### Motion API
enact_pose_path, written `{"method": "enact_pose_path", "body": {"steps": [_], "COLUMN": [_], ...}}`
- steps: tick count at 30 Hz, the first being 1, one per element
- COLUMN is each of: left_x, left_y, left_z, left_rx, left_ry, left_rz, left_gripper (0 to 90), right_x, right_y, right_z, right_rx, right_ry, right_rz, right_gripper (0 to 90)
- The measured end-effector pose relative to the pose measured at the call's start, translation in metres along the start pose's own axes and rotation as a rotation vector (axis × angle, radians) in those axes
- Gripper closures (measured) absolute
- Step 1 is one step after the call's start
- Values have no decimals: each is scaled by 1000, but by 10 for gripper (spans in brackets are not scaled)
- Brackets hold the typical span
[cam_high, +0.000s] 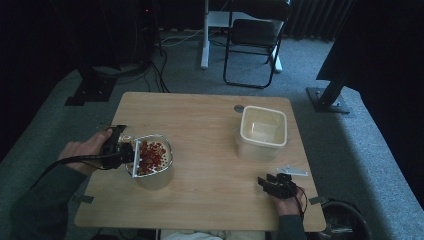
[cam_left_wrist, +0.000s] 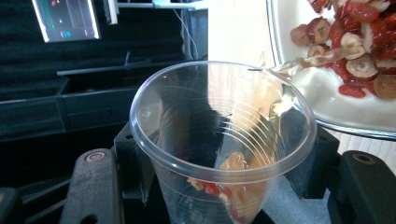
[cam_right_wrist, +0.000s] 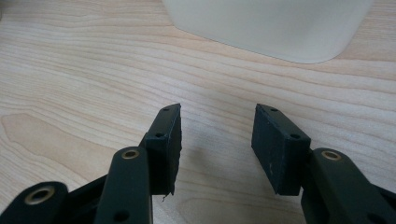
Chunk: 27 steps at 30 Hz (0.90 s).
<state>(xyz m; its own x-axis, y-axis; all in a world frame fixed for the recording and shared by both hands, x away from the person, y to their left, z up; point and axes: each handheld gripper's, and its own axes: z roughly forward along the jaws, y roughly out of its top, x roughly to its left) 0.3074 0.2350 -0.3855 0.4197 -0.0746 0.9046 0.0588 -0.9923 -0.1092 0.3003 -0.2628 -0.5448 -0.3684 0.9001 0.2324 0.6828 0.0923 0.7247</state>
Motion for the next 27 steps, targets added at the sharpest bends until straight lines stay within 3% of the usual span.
{"method": "enact_pose_path", "body": {"steps": [7,17,21,24,27], "left_x": [2,4,7,2,1], "left_y": [4,8,5,7,6], "left_z": [-3,-4,-2,-3,1], "left_rx": [19,19,26,26,37], "left_ry": [22,31,30,16,12], "left_rz": [79,90,70,102,95], "left_gripper": [372,373,373,374,375], "right_x": [0,0,0,0,1], "right_y": [0,0,0,0,0], "right_z": [0,0,0,0,0], "right_rx": [1,1,0,0,0], "right_ry": [-1,0,0,0,1], "right_rz": [0,0,-2,-1,-1], "right_gripper": [520,520,520,520,520]}}
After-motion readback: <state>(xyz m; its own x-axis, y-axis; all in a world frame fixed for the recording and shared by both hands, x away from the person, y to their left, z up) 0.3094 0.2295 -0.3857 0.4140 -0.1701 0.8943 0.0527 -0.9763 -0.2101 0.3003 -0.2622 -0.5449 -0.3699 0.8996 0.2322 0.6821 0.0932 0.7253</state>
